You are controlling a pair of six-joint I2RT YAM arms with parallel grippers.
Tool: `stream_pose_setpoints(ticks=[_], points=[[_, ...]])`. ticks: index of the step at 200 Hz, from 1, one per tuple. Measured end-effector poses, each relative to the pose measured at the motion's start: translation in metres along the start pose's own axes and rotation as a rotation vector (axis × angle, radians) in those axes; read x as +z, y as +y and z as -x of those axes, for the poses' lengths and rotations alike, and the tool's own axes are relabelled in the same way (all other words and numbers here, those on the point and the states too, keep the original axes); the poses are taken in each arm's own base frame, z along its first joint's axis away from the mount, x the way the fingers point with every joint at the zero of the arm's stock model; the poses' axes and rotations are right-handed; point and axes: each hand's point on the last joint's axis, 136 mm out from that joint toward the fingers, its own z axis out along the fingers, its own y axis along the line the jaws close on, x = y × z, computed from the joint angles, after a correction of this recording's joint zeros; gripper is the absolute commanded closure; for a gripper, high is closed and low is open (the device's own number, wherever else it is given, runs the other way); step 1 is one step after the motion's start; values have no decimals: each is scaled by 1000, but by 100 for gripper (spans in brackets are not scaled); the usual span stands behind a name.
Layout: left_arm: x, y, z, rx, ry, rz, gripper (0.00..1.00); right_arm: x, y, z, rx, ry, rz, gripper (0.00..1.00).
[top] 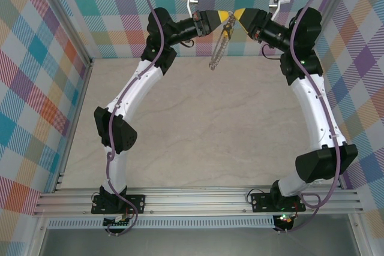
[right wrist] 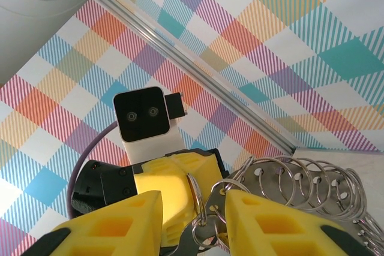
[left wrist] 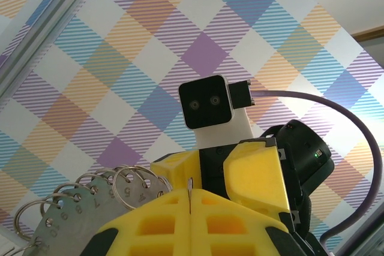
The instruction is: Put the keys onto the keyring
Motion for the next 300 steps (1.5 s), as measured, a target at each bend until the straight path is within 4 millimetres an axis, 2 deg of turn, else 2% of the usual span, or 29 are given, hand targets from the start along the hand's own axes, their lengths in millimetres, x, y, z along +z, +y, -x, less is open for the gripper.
stream_pose_setpoints(ticks=[55,91,112,139,166,195,222,267,300], points=[[0,6,-4,-11,5,8,100,5,-6,-1,21,6,4,68],[0,6,-4,-11,4,9,100,10,-11,-5,36,25,5,72],[0,6,-3,-11,2,10,100,12,-13,-7,42,32,5,80],[0,7,-2,-16,-6,16,100,12,-11,-7,37,36,14,100],[0,8,-2,-16,-10,19,100,12,-9,-7,29,38,16,100],[0,10,-3,-4,2,37,68,12,-10,-8,14,64,9,100],[-3,9,-1,40,28,67,56,13,-11,-6,-36,126,2,100],[-16,8,-7,126,131,126,52,12,-16,-23,-123,282,-1,100],[-30,-15,-6,212,208,130,55,7,-21,-38,-166,377,-5,100]])
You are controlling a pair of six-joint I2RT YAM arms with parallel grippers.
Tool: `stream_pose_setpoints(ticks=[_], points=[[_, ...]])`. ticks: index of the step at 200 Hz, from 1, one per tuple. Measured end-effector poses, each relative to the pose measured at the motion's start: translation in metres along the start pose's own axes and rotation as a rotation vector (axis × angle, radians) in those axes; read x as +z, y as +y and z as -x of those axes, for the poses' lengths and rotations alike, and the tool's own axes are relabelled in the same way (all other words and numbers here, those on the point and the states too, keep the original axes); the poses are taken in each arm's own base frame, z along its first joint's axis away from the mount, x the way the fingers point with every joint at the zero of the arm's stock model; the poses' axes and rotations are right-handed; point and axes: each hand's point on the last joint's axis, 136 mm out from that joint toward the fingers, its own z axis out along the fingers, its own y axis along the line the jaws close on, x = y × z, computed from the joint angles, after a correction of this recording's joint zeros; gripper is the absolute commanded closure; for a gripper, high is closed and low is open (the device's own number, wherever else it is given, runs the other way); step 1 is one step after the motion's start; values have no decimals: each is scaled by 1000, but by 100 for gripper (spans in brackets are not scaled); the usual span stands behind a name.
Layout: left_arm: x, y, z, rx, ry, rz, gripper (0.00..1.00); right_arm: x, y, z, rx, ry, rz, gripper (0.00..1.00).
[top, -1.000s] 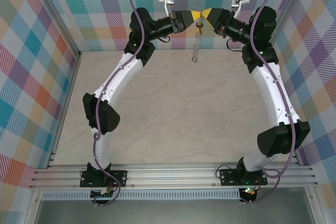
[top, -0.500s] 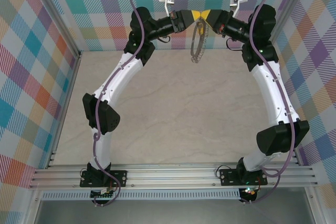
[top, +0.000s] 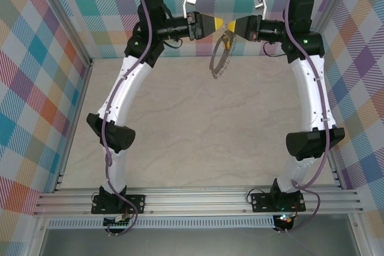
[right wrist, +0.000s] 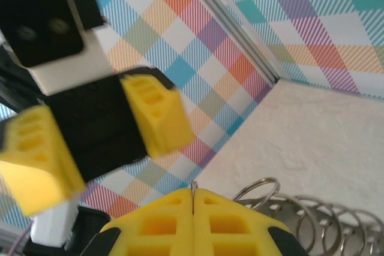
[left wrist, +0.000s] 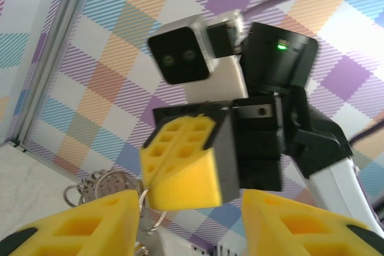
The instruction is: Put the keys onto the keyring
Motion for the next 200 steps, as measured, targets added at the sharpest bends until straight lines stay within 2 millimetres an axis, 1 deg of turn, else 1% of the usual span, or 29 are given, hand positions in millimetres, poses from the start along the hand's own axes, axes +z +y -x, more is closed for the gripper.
stream_pose_setpoints(ticks=[16,34,43,52,74,91,160,187,200], points=[[-5,-3,-4,21,29,2,63,1,-4,-8,-11,37,-7,100],[-9,3,-14,18,70,15,80,1,-10,-19,-4,74,-15,100],[-10,6,-20,13,89,19,83,2,-11,-24,4,91,-13,100],[-11,7,-24,11,105,18,82,2,-13,-27,8,103,-9,100],[-12,5,-31,7,133,0,73,3,-11,-33,16,125,13,100],[-13,3,-35,-4,149,-13,70,2,-8,-35,18,133,36,100],[-9,-3,-42,-17,175,-57,70,1,2,-37,23,145,90,100],[-6,0,-46,-29,186,-69,69,2,3,-37,24,147,97,100],[-4,2,-49,-36,191,-71,67,2,4,-37,23,148,100,100]])
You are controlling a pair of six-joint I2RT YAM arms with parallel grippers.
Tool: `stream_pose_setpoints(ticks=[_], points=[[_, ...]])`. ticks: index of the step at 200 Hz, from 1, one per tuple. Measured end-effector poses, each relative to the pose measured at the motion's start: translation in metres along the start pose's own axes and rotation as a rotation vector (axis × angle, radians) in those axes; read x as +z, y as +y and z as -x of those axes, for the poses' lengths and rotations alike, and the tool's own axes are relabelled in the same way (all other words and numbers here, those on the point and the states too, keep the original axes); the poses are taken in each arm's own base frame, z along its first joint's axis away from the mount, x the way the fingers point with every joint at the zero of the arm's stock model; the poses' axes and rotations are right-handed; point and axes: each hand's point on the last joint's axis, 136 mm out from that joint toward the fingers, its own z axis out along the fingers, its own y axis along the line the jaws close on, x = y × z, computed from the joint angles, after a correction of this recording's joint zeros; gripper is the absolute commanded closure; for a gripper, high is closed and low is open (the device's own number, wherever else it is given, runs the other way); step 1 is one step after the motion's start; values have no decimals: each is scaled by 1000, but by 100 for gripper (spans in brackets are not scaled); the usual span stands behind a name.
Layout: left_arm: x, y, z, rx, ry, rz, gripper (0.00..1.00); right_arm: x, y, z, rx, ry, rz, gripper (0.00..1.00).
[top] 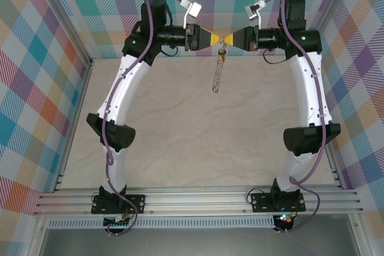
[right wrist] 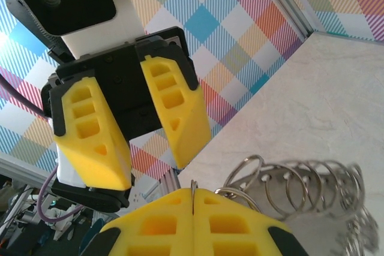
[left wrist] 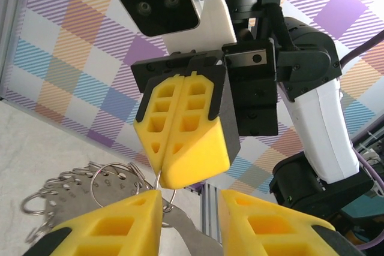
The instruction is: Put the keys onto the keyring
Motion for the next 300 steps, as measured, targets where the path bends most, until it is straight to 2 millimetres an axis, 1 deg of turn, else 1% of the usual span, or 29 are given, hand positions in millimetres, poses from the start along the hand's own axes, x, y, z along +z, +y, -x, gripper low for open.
stream_pose_setpoints(ticks=[52,91,113,136,185,215,249,261,280,300], points=[[12,3,-8,-19,19,-15,66,2,3,0,-2,4,14,100],[15,3,-10,-27,23,-20,68,2,3,-1,-1,5,17,100],[15,3,-9,-33,22,-20,73,2,4,-1,0,7,21,100],[15,4,-9,-43,20,-16,81,2,5,-2,1,9,29,100],[16,5,-9,-51,19,-13,88,2,6,-2,2,11,36,100],[16,6,-9,-61,16,-6,100,2,6,-1,-5,7,38,100],[16,7,-8,-67,14,-3,100,2,6,-2,-10,-3,35,100],[16,7,-7,-62,9,-2,100,1,7,0,-17,-12,29,87],[18,5,-5,-51,3,-1,100,0,8,2,-14,-28,18,63],[23,6,-4,-43,-8,11,100,-4,13,5,-20,-54,10,51]])
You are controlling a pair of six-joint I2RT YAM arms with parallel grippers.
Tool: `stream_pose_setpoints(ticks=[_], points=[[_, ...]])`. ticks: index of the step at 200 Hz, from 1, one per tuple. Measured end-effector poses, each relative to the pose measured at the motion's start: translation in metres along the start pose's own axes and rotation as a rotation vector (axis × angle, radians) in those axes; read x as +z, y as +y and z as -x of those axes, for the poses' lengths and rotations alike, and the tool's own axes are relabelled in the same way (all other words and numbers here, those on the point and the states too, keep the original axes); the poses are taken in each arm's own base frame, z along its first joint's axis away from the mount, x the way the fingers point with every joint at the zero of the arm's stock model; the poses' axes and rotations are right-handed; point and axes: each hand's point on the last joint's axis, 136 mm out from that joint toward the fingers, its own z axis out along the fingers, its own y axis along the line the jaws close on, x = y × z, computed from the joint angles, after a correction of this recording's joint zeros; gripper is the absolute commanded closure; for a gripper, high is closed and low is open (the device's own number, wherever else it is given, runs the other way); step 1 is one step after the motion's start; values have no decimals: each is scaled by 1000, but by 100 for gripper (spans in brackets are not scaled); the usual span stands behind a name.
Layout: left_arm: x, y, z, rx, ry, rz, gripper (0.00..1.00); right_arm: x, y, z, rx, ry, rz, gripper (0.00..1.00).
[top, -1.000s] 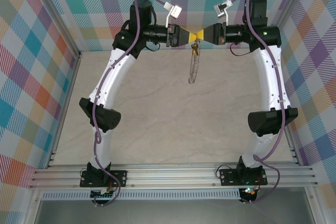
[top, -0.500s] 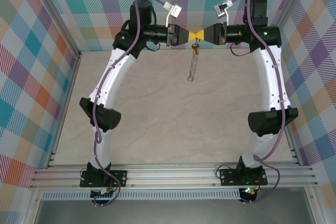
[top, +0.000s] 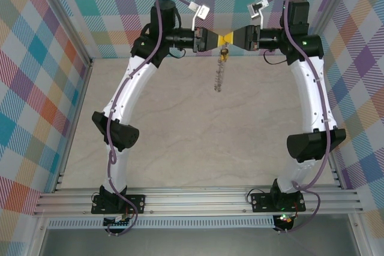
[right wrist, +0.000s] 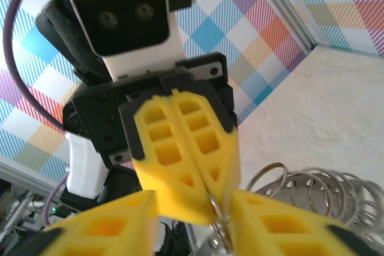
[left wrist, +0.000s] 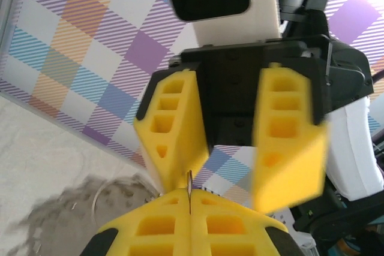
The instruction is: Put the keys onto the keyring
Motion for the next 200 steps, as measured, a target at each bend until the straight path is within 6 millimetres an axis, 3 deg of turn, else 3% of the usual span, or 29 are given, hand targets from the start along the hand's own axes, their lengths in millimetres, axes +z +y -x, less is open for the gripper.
stream_pose_setpoints(ticks=[55,104,141,200], points=[[5,-3,11,4,-46,10,100,-39,-4,9,14,-154,-99,45],[4,-8,24,9,-91,0,100,-61,-18,-7,43,-296,-247,43],[2,-17,36,27,-132,-30,100,-52,-30,-12,65,-309,-278,42],[0,-36,52,47,-180,-113,100,-23,-13,-20,2,-257,-234,42]])
